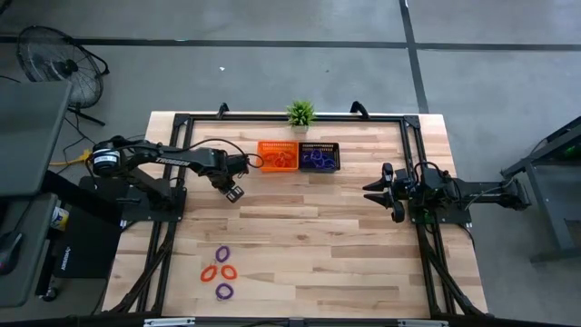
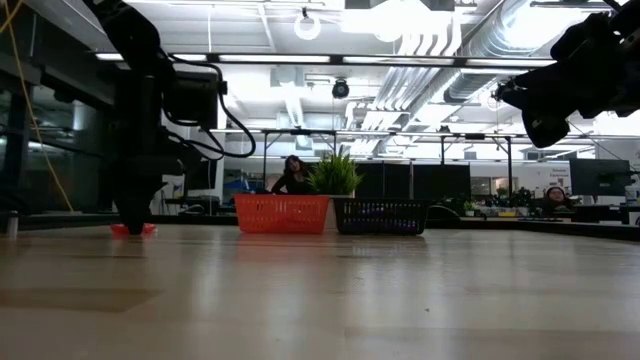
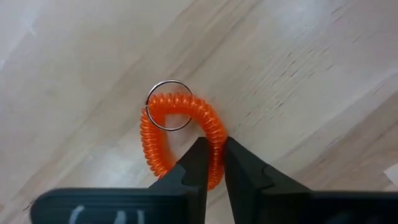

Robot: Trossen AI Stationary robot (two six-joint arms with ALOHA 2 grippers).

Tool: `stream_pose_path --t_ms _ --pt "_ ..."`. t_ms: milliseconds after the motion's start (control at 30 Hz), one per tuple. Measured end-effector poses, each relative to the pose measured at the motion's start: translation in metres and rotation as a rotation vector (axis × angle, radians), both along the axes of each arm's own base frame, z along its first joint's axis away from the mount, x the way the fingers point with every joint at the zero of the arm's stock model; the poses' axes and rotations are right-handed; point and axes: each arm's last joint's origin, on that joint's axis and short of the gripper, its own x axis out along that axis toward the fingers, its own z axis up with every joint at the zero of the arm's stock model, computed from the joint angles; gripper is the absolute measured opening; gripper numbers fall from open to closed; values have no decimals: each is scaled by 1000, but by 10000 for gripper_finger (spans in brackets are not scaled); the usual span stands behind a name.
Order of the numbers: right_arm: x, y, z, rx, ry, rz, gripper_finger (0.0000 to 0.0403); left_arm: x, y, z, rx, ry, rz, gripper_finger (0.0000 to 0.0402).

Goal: Sort spring keychains into baskets
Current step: Put the orange spring keychain into the orange basket

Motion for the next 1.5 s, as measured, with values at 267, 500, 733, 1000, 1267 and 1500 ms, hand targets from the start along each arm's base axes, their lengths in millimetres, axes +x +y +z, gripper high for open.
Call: stream_pose_path --t_ms 267,500,733,1000,1267,1500 --pt "0 0 0 0 0 0 124 2 -1 22 -19 17 -8 27" --pt "0 0 0 0 0 0 124 4 0 55 46 -144 -33 26" --pt "0 0 0 0 -1 0 124 18 5 95 160 -382 -204 26" --pt "0 0 0 0 0 0 124 47 13 127 224 -471 -341 26" --pt "0 0 0 0 0 0 124 85 35 137 119 -505 -452 26" --pt "0 0 0 0 0 0 124 105 56 133 25 -457 -559 26"
